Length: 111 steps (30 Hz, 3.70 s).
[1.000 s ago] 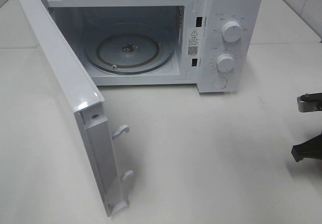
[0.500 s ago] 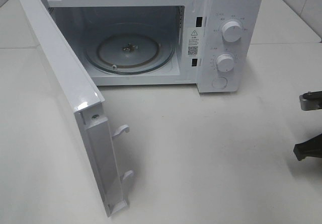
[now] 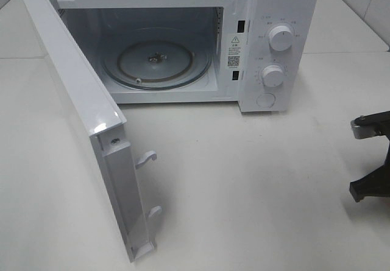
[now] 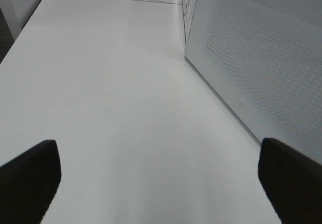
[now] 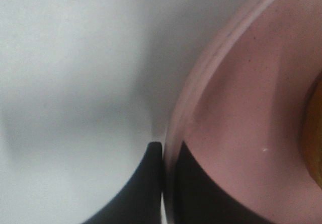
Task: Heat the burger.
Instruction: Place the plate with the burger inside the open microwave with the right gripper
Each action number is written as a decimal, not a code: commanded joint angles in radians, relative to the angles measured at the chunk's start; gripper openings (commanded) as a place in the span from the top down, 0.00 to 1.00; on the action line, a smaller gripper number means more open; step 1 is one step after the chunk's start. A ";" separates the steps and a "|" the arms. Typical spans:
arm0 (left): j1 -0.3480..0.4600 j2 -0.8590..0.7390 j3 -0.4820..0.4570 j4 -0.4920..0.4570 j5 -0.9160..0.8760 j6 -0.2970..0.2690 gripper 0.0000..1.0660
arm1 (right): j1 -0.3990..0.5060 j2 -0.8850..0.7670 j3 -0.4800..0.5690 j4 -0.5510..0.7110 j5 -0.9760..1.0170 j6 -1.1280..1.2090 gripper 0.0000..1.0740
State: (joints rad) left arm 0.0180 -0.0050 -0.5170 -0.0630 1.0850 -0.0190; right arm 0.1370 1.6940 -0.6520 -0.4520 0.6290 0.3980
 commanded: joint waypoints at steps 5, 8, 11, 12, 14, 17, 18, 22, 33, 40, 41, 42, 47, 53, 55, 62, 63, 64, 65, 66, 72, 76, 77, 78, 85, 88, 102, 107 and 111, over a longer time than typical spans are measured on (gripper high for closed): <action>0.002 -0.017 0.000 -0.002 -0.016 -0.002 0.06 | 0.073 -0.005 0.003 -0.104 0.062 0.067 1.00; 0.002 -0.017 0.000 -0.002 -0.016 -0.002 0.06 | 0.096 -0.005 0.003 -0.135 0.081 0.091 1.00; 0.002 -0.017 0.000 -0.002 -0.016 -0.002 0.06 | 0.117 -0.006 0.003 -0.169 0.099 0.118 1.00; 0.002 -0.017 0.000 -0.002 -0.016 -0.002 0.06 | 0.117 -0.006 0.003 -0.169 0.099 0.118 1.00; 0.002 -0.017 0.000 -0.002 -0.016 -0.002 0.06 | 0.129 -0.014 0.003 -0.186 0.109 0.132 1.00; 0.002 -0.017 0.000 -0.002 -0.016 -0.002 0.06 | 0.153 -0.057 0.003 -0.231 0.126 0.157 1.00; 0.002 -0.017 0.000 -0.002 -0.016 -0.002 0.06 | 0.158 -0.074 0.003 -0.242 0.133 0.164 1.00; 0.002 -0.017 0.000 -0.002 -0.016 -0.002 0.06 | 0.158 -0.145 0.003 -0.257 0.163 0.174 1.00; 0.002 -0.017 0.000 -0.002 -0.016 -0.002 0.06 | 0.160 -0.286 0.003 -0.241 0.217 0.142 1.00; 0.002 -0.017 0.000 -0.002 -0.016 -0.002 0.06 | 0.263 -0.320 0.004 -0.245 0.257 0.137 1.00; 0.002 -0.017 0.000 -0.002 -0.016 -0.002 0.06 | 0.283 -0.325 0.004 -0.246 0.259 0.137 1.00; 0.002 -0.017 0.000 -0.002 -0.016 -0.002 0.06 | 0.283 -0.325 0.004 -0.246 0.259 0.137 1.00; 0.002 -0.017 0.000 -0.002 -0.016 -0.002 0.06 | 0.373 -0.331 0.004 -0.250 0.283 0.132 1.00; 0.002 -0.017 0.000 -0.002 -0.016 -0.002 0.06 | 0.452 -0.331 0.004 -0.251 0.307 0.117 1.00; 0.002 -0.017 0.000 -0.002 -0.016 -0.002 0.06 | 0.483 -0.331 0.004 -0.251 0.323 0.117 1.00; 0.002 -0.017 0.000 -0.002 -0.016 -0.002 0.06 | 0.598 -0.331 0.004 -0.251 0.345 0.088 1.00; 0.002 -0.017 0.000 -0.002 -0.016 -0.002 0.06 | 0.615 -0.331 0.004 -0.251 0.348 0.086 1.00; 0.002 -0.017 0.000 -0.002 -0.016 -0.002 0.06 | 0.645 -0.331 0.004 -0.252 0.354 0.082 1.00; 0.002 -0.017 0.000 -0.002 -0.016 -0.002 0.06 | 0.645 -0.331 0.004 -0.252 0.354 0.082 1.00; 0.002 -0.017 0.000 -0.002 -0.016 -0.002 0.06 | 0.661 -0.331 0.004 -0.252 0.357 0.079 1.00; 0.002 -0.017 0.000 -0.002 -0.016 -0.002 0.06 | 0.768 -0.331 0.004 -0.252 0.359 0.066 1.00; 0.002 -0.017 0.000 -0.002 -0.016 -0.002 0.06 | 0.817 -0.331 0.004 -0.252 0.359 0.065 1.00; 0.002 -0.017 0.000 -0.002 -0.016 -0.002 0.06 | 0.847 -0.331 0.004 -0.252 0.360 0.065 1.00; 0.002 -0.017 0.000 -0.002 -0.016 -0.002 0.06 | 0.847 -0.331 0.004 -0.252 0.360 0.065 1.00; 0.002 -0.017 0.000 -0.002 -0.016 -0.002 0.06 | 0.965 -0.331 0.004 -0.252 0.360 0.052 1.00; 0.002 -0.017 0.000 -0.002 -0.016 -0.002 0.06 | 0.998 -0.331 0.004 -0.252 0.360 0.036 1.00; 0.002 -0.017 0.000 -0.002 -0.016 -0.002 0.06 | 1.018 -0.331 0.004 -0.256 0.363 0.032 0.99; 0.002 -0.017 0.000 -0.002 -0.016 -0.002 0.06 | 1.018 -0.331 0.004 -0.284 0.344 -0.084 0.98; 0.002 -0.017 0.000 -0.002 -0.016 -0.002 0.06 | 1.018 -0.331 0.004 -0.298 0.324 -0.143 0.98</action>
State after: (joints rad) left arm 0.0180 -0.0050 -0.5170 -0.0630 1.0850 -0.0190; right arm 1.1540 1.3740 -0.6510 -0.6740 0.9490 0.3010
